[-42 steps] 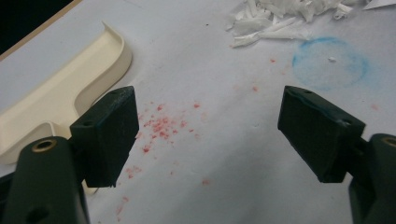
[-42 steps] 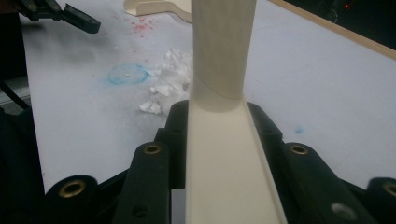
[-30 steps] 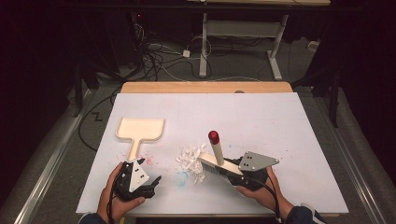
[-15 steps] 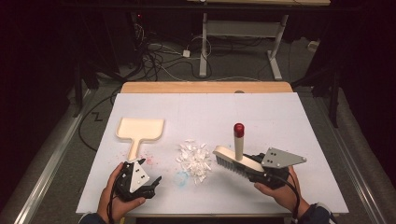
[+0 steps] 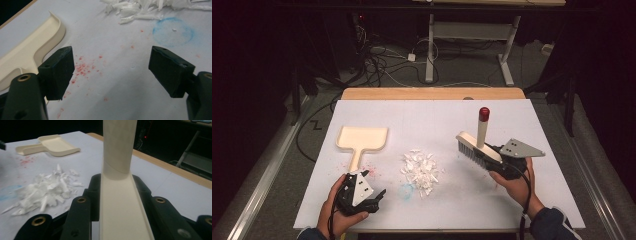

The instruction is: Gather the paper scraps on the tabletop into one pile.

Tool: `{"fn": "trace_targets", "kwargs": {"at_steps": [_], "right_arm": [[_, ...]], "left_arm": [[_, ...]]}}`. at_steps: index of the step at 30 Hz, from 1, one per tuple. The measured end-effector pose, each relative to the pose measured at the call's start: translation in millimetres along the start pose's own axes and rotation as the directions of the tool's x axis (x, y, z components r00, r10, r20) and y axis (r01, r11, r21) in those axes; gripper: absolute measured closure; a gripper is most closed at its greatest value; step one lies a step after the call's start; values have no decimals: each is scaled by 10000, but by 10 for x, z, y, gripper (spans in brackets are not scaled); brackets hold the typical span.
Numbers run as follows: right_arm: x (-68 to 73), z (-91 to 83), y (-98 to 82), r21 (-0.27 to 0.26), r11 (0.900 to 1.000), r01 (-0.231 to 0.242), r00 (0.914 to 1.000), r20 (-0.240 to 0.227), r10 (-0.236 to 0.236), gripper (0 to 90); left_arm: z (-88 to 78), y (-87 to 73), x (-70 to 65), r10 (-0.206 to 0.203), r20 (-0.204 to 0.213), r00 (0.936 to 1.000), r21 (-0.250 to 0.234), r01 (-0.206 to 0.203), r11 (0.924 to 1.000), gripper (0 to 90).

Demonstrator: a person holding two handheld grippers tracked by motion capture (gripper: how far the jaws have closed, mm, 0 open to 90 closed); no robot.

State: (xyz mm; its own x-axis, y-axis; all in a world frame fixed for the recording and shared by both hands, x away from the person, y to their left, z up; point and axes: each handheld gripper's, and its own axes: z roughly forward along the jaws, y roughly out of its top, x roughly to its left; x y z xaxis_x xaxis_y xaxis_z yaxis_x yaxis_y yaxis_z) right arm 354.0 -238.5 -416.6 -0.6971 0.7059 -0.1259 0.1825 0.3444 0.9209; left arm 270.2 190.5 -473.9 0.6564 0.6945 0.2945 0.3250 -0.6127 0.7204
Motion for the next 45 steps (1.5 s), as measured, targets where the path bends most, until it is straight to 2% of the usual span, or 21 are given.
{"fn": "trace_targets", "kwargs": {"at_steps": [3, 7, 9, 10, 14, 17, 23, 25, 26, 27, 29, 31, 33, 35, 39, 42, 44, 45], "right_arm": [[7, 207, 32, -109, 9994, 330, 9990, 311, -327, 678], [68, 558, 56, -19, 9984, 560, 9981, 260, -559, 678], [108, 740, 61, 37, 9980, 637, 9979, 94, -638, 678], [134, 829, 64, 62, 9977, 679, 9976, 152, -680, 678], [261, 1127, 71, -16, 9967, 816, 9966, -110, -816, 678], [369, 1297, 119, 15, 9938, 1111, 9935, -265, -1110, 677], [518, 1529, 183, -126, 9939, 1098, 9906, -808, -1105, 677], [560, 1551, 190, -181, 9925, 1211, 9856, -1162, -1224, 677], [563, 1543, 194, -287, 9911, 1300, 9805, -1446, -1328, 677], [568, 1522, 197, -409, 9920, 1192, 9737, -1904, -1248, 677], [579, 1494, 198, -470, 9919, 1180, 9610, -2463, -1260, 677], [604, 1461, 189, -471, 9889, 1413, 9409, -3043, -1489, 676], [630, 1400, 177, -459, 9813, 1870, 9212, -3387, -1914, 675], [638, 1330, 166, -425, 9761, 2133, 9100, -3549, -2143, 675], [584, 1166, 140, -673, 9771, 2020, 8921, -3991, -2119, 677], [551, 1060, 124, -820, 9763, 2001, 8889, -4040, -2161, 677], [535, 1014, 136, -928, 9740, 2068, 8982, -3766, -2266, 678], [522, 993, 147, -994, 9764, 1918, 9075, -3608, -2150, 678]], "left_arm": [[8, 3, 1, -6, 3, 10000, 31, 6, 10000, 198], [16, 1, 0, 11, 42, 10000, 57, -12, 10000, 198], [19, -4, 0, -25, 53, 10000, 57, 24, 10000, 199], [20, -7, 1, -36, 66, 10000, 69, 35, 10000, 199], [30, -18, 4, -41, 127, 9999, 110, 39, 9999, 201], [34, -21, 0, -9, 189, 9998, 146, 6, 9999, 205], [26, -23, -9, 15, 275, 9996, 97, -17, 10000, 206], [30, -23, -12, 40, 301, 9995, 105, -43, 9999, 207], [30, -24, -13, 50, 313, 9995, 94, -53, 9999, 207], [30, -25, -14, 51, 321, 9995, 94, -54, 9999, 207], [33, -25, -11, 43, 312, 9995, 129, -47, 9999, 208], [30, -25, -12, 32, 310, 9995, 126, -36, 9999, 208], [27, -25, -14, 61, 291, 9996, 140, -65, 9999, 207], [28, -24, -15, 41, 282, 9996, 137, -44, 9999, 208], [29, -24, -19, 38, 292, 9996, 167, -43, 9999, 208], [37, -18, -23, 41, 304, 9995, 193, -47, 9998, 208], [44, -10, -27, 72, 313, 9995, 210, -78, 9997, 208], [46, -6, -28, 68, 326, 9994, 208, -75, 9998, 208]]}}
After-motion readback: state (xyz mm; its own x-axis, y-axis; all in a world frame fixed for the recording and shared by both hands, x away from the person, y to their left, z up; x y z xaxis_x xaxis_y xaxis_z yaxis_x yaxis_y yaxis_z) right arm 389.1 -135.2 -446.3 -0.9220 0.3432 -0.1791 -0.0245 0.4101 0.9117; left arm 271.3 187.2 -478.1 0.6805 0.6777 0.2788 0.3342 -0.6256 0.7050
